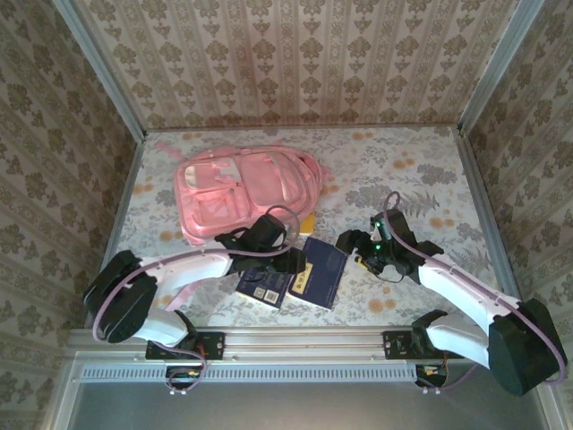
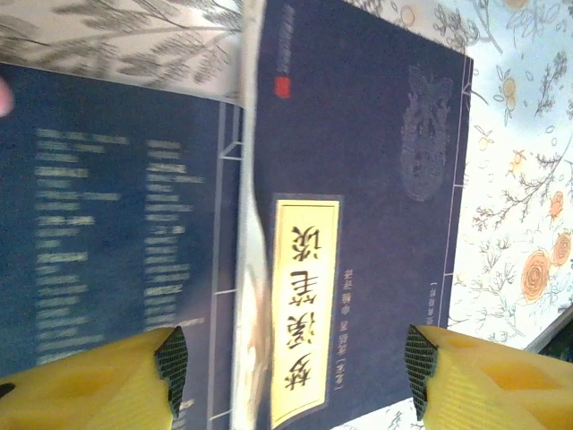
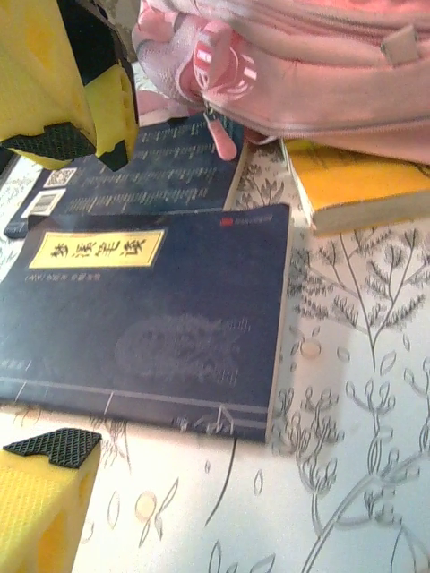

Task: Pack books, pencil case, and school supplies into a backpack

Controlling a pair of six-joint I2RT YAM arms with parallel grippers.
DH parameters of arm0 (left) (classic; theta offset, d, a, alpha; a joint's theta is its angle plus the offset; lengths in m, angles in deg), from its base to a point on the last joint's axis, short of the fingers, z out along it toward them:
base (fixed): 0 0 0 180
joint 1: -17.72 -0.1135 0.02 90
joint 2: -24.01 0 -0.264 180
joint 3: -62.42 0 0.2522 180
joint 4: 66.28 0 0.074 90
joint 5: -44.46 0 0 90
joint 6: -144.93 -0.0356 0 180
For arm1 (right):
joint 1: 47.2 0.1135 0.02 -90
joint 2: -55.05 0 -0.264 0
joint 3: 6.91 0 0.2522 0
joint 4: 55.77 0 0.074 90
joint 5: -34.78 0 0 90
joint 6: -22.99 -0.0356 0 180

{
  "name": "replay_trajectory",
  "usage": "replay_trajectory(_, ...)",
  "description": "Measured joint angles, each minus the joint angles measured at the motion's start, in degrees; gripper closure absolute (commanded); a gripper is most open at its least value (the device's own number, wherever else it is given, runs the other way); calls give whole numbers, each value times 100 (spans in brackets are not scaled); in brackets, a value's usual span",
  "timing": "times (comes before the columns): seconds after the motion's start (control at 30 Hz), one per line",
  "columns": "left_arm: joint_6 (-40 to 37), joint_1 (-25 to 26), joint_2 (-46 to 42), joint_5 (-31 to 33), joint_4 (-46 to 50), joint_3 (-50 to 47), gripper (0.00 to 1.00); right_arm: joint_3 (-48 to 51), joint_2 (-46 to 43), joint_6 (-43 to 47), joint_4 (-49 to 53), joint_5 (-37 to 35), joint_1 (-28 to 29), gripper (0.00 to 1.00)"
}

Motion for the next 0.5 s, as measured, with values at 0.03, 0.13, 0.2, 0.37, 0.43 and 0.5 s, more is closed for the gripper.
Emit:
replay_trajectory(0.03,22,44,94,-22,-22,28,31,33,-35,4,46,-2,-9,18)
replay_trajectory(0.13,72,96,282,-48,-39,46,31,87,-83,4,155,-2,-17,18)
replay_trajectory(0.2,114,103,345,-66,-44,46,31,105,-114,7,203,-2,-17,18)
replay_trajectory(0.37,223,179,358,-107,-188,46,32,142,-166,15,243,0,-17,18)
replay_trajectory(0.43,264,247,380,-136,-245,46,32,166,-166,33,240,2,-17,17)
replay_trajectory(0.5,289,304,420,-149,-267,48,32,184,-164,52,243,2,-20,18)
